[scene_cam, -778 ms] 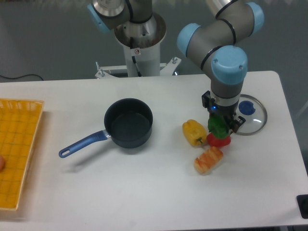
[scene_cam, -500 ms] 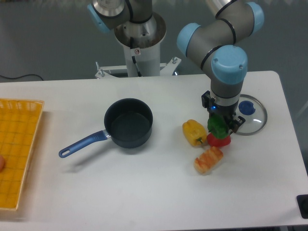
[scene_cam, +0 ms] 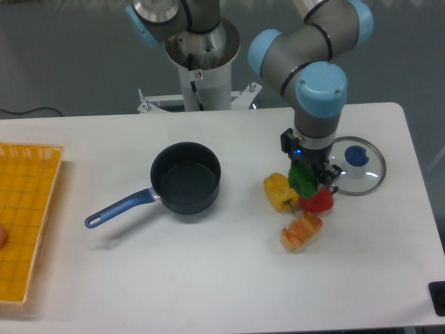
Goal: Place the green chilies in the pot
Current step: 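Carry the green pepper over the blue saucepan and lower it in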
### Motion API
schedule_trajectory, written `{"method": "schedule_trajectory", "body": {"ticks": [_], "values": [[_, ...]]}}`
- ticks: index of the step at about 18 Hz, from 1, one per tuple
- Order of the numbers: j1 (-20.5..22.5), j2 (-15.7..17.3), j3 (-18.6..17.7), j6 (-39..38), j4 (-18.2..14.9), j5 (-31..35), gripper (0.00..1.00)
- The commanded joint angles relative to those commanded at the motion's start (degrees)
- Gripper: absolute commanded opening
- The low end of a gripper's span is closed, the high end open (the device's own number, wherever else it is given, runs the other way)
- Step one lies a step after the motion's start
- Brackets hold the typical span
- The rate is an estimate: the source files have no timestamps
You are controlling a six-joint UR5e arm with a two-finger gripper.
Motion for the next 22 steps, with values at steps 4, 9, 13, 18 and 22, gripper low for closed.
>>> {"method": "schedule_trajectory", "body": {"ticks": [4,9,13,18,22], "values": [[-1.93,1.41,-2.20,-3.34,0.79,-1.06,0.48],[-3.87,3.43,-4.13,-6.68,0.88,-1.23,0.48],[-5.18,5.63,-7.12,-8.53,1.05,-1.49,0.48],[-8.87,6.51,-9.41,-13.71,3.34,-1.85,0.48],[-12.91,6.42,-9.67,-19.24,3.69,-1.85,0.48]]}}
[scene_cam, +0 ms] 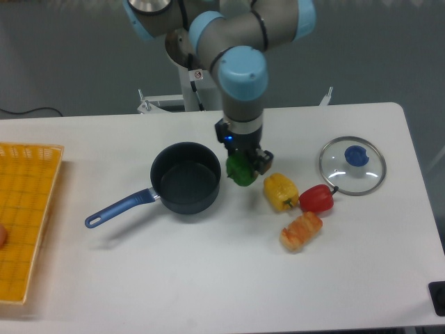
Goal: Place the green chilies in the pot
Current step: 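Carry the green pepper over the blue saucepan and lower it in, then lower the pepper into the pot and open the gripper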
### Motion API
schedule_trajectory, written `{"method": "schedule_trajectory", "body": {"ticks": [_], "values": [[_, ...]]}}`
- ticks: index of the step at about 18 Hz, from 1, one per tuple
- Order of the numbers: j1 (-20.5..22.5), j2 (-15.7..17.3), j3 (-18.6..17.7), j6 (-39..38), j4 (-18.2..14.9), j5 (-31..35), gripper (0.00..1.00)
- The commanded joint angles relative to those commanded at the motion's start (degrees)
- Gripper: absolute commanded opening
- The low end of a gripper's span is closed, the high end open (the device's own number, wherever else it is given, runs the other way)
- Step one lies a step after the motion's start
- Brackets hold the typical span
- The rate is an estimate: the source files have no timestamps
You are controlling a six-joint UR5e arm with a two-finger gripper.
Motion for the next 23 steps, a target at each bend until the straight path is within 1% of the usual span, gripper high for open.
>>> {"method": "schedule_trajectory", "body": {"ticks": [4,6,8,10,13,19,20,23], "values": [[-3.78,0.09,-1.23,-4.57,2.02,0.00,0.49],[-5.63,-0.17,-2.37,-6.07,3.86,0.26,0.49],[-7.39,-0.18,-3.51,-6.87,4.48,0.61,0.49],[-8.44,-0.09,-4.39,-7.04,4.57,0.70,0.49],[-9.94,-0.26,-4.57,-7.04,4.48,1.31,0.49],[-10.47,-0.79,-4.66,-6.69,4.39,2.11,0.49],[-10.56,-0.88,-4.66,-6.69,4.39,2.37,0.51],[-10.65,-1.67,-4.66,-6.69,4.39,3.24,0.70]]}}
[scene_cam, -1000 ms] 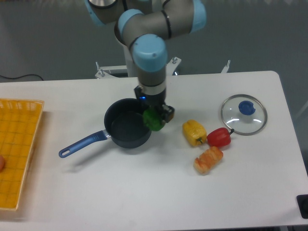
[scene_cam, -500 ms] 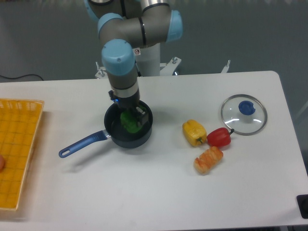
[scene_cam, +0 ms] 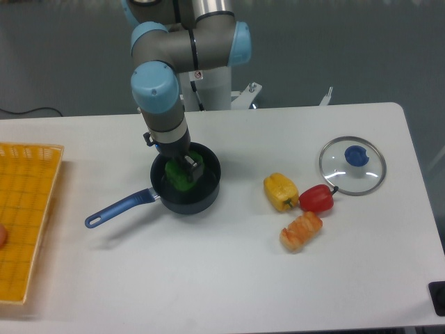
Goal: Place the green chilies in the pot
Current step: 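Lower the pepper into the pot and open the gripper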
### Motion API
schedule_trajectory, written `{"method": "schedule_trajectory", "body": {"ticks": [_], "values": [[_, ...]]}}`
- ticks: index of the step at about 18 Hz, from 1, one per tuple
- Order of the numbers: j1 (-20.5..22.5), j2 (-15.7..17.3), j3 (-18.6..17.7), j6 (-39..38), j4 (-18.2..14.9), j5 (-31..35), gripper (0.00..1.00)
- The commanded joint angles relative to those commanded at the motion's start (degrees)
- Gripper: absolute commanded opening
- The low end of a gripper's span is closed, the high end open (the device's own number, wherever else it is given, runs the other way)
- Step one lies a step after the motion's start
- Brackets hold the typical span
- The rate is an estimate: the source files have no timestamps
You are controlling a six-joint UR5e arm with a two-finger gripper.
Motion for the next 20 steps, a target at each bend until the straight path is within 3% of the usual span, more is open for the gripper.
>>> {"method": "schedule_trajectory", "body": {"ticks": [1,4,9,16,20], "values": [[-0.09,-0.35,0.00,0.09,0.00,0.88,0.78],[-0.53,-0.70,0.26,0.09,0.00,1.15,0.88],[-0.53,-0.70,0.70,0.18,0.00,1.15,0.99],[-0.44,-0.70,2.54,0.09,-0.26,2.02,1.00],[0.78,-0.62,6.05,0.17,-3.42,2.29,1.00]]}}
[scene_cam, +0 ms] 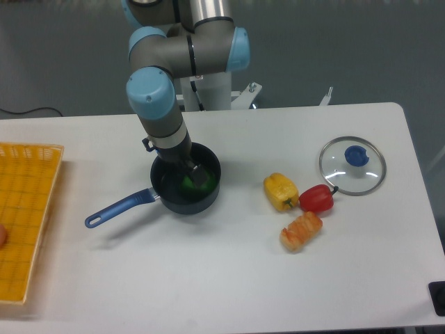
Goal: Place the green chilies in the pot
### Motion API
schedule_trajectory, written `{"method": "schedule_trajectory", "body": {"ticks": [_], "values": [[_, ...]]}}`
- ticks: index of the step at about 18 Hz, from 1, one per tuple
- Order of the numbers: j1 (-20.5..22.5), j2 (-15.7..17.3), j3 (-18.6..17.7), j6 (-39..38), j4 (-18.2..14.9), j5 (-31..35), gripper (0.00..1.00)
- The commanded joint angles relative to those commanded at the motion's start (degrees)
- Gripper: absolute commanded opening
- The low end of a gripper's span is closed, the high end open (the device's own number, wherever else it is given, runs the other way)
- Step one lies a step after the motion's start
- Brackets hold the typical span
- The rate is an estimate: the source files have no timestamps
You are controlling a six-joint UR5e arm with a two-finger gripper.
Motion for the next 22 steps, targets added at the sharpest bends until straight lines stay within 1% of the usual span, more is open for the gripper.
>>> {"method": "schedule_trajectory", "body": {"ticks": [2,7,8,11,13,14,15,18,19,22], "values": [[0.62,0.26,1.67,0.18,-1.50,-0.17,1.00],[3.08,0.27,5.01,1.23,-1.68,-1.75,1.00],[3.69,0.09,5.28,3.58,-1.77,-1.84,1.00],[6.94,0.00,5.46,15.87,-2.99,-1.85,1.00],[10.97,0.00,6.42,21.43,-4.66,-3.68,1.00],[13.52,-0.09,7.99,23.71,-6.41,-5.78,1.00],[15.46,-0.52,9.31,25.39,-7.82,-6.24,1.00],[18.80,-2.19,13.09,31.01,-11.78,-5.89,1.00],[20.12,-2.72,13.45,32.25,-12.14,-5.89,1.00],[23.11,-3.77,13.63,36.11,-11.70,-5.71,1.00]]}}
